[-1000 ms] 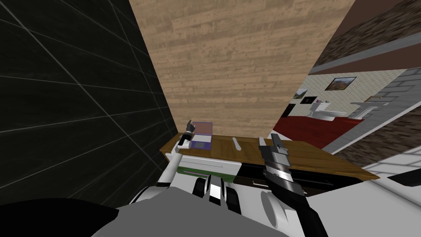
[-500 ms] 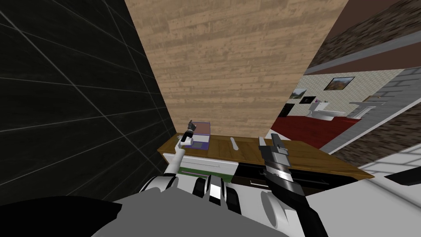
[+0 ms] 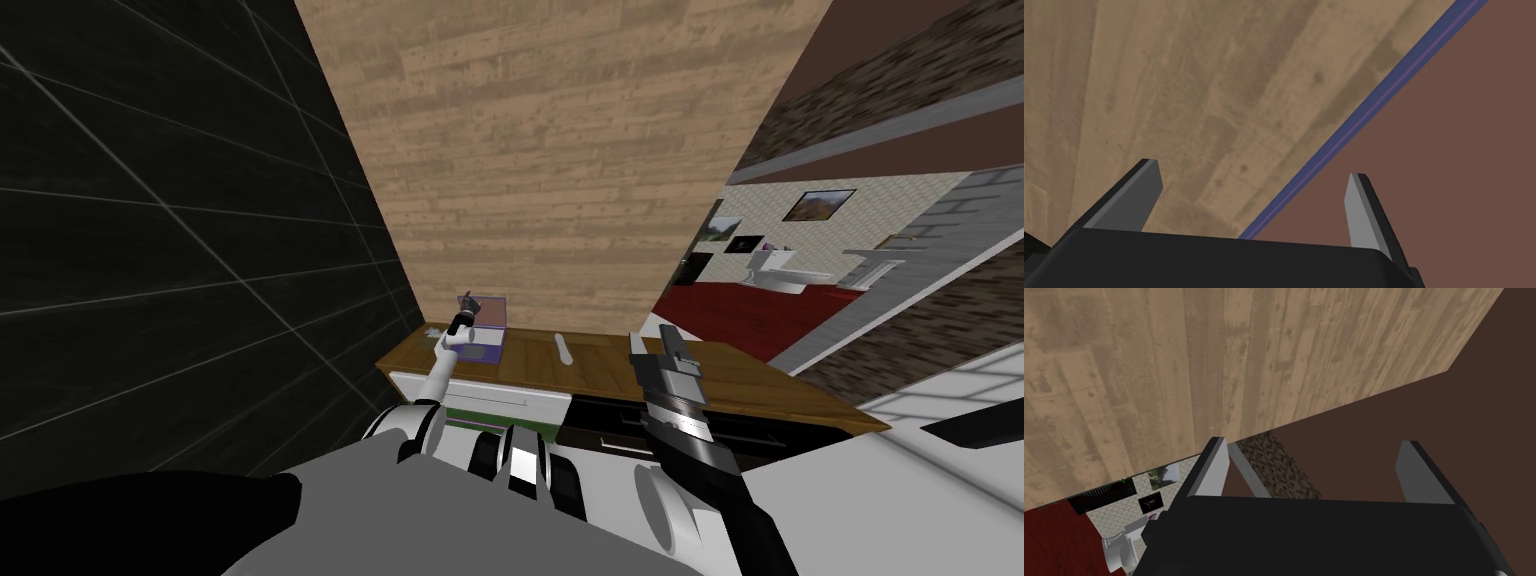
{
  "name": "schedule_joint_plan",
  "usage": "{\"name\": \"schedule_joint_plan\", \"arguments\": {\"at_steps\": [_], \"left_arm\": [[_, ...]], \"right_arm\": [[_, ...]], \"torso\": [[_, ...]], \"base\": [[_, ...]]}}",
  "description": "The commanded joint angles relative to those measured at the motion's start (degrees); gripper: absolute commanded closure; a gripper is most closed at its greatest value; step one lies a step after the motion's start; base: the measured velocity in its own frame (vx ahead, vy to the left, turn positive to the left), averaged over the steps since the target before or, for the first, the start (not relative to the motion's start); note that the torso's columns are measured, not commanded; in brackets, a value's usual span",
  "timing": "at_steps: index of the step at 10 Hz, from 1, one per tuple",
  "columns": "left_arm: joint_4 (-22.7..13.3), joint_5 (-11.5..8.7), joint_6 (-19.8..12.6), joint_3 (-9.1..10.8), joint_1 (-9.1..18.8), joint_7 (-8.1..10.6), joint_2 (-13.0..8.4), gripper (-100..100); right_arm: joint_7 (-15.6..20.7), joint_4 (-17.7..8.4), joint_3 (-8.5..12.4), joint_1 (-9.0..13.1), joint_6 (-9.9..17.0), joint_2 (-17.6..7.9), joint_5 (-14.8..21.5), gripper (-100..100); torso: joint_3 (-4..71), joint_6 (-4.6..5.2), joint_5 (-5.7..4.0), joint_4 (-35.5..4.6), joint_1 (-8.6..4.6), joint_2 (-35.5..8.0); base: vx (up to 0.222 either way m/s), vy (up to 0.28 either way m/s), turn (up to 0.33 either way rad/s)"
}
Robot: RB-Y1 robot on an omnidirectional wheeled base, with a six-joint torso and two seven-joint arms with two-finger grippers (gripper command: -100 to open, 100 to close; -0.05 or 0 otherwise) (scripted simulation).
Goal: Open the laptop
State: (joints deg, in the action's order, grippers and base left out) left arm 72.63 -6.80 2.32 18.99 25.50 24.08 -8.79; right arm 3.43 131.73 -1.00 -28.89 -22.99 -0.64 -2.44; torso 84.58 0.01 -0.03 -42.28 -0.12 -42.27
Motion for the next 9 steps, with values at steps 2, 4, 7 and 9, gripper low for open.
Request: {"name": "schedule_joint_plan", "arguments": {"at_steps": [2, 4, 7, 9], "left_arm": [[-5.51, -0.32, -1.93, 1.84, 4.73, 1.52, 0.59, -100], [-8.01, -0.41, -2.57, 2.50, 6.44, 2.01, 0.92, -100], [-11.56, -0.58, -3.71, 3.68, 9.49, 2.88, 1.81, -100], [-14.47, -0.72, -4.65, 4.64, 11.97, 3.58, 3.09, -100]], "right_arm": [[0.00, 0.00, 0.00, 0.00, 0.00, -0.01, 0.00, 0], [0.00, 0.00, 0.01, 0.00, 0.00, -0.01, 0.00, 0], [0.00, 0.00, 0.01, 0.00, 0.00, -0.01, 0.00, 0], [0.00, 0.00, 0.00, 0.00, 0.00, 0.00, 0.00, 0]], "torso": [[-0.03, -0.01, 0.07, -0.01, 0.22, -0.04], [-0.02, -0.02, 0.05, 0.00, 0.18, -0.02], [-0.01, 0.00, 0.04, -0.01, 0.12, -0.02], [-0.01, 0.00, 0.00, 0.00, 0.00, -0.01]], "base": [[0.007, -0.063, -0.006], [0.011, -0.048, -0.001], [0.008, -0.044, -0.004], [0.009, -0.075, -0.005]]}}
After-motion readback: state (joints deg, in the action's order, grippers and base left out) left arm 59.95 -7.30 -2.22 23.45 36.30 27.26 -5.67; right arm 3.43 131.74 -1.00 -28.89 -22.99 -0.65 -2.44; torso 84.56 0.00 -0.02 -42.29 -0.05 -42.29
